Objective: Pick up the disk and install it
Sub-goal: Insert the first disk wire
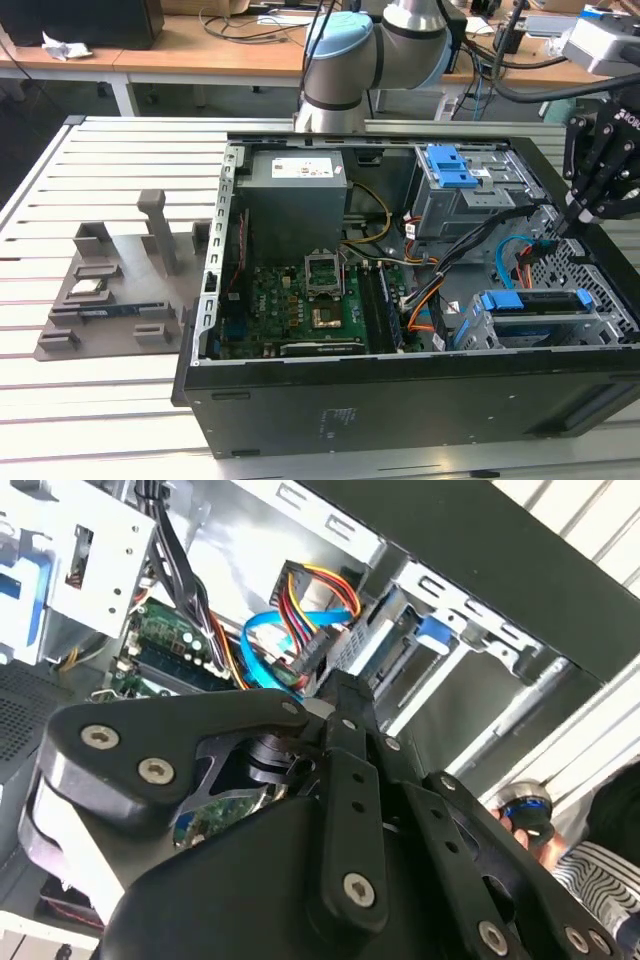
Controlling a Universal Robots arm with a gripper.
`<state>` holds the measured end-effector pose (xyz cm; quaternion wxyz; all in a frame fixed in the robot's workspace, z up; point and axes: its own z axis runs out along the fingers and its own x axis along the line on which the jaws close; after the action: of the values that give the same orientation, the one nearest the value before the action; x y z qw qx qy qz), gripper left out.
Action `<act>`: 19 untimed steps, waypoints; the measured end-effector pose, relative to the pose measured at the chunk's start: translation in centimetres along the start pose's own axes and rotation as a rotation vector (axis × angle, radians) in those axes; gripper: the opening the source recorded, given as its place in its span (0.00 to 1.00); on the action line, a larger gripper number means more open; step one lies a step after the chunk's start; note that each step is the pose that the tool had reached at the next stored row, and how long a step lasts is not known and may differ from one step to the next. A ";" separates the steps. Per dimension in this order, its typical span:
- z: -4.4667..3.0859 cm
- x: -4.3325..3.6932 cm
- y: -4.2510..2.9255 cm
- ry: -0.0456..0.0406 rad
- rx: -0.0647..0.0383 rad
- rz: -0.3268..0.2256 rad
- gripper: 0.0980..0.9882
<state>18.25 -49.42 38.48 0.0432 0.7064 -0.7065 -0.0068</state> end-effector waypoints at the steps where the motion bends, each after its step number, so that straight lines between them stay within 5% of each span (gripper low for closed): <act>1: 0.42 -0.18 -0.10 0.0002 0.000 0.000 0.01; 5: 1.01 -1.00 -0.46 0.0009 -0.001 0.000 0.01; 9: 1.01 -1.00 -0.47 0.0010 -0.001 0.000 0.02; 10: 1.01 -1.00 -0.47 0.0012 -0.001 0.000 0.15; 12: 1.04 -1.01 -0.47 0.0013 -0.001 0.000 0.23; 19: 2.72 -1.38 -0.49 0.0115 -0.001 0.001 0.23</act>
<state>18.54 -48.19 35.67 0.0476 0.7061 -0.7065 -0.0030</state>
